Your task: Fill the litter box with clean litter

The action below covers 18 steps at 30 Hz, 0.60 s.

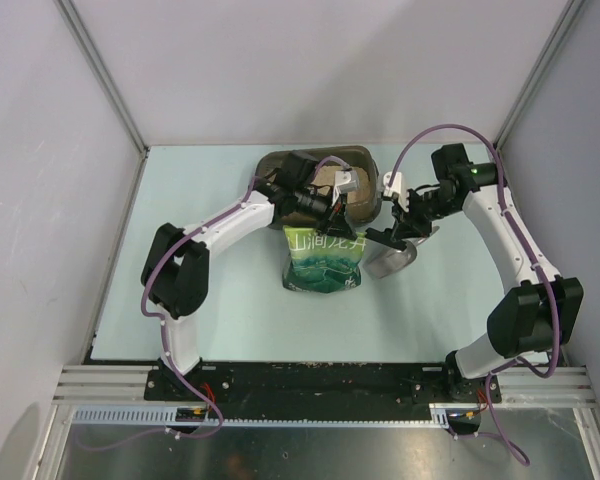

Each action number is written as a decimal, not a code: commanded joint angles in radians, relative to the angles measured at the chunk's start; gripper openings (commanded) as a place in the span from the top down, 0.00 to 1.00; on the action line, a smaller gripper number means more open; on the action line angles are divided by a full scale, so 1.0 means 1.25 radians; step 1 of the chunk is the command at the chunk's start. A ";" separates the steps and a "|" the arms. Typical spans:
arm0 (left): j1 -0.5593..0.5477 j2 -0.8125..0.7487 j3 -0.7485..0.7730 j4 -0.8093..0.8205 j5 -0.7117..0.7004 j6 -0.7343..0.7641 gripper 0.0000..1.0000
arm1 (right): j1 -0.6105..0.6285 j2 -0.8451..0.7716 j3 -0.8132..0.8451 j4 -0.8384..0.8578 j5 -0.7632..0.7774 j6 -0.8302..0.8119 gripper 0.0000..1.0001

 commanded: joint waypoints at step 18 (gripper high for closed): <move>0.042 -0.116 -0.088 0.023 -0.020 -0.010 0.54 | 0.090 0.031 0.081 0.036 0.073 -0.020 1.00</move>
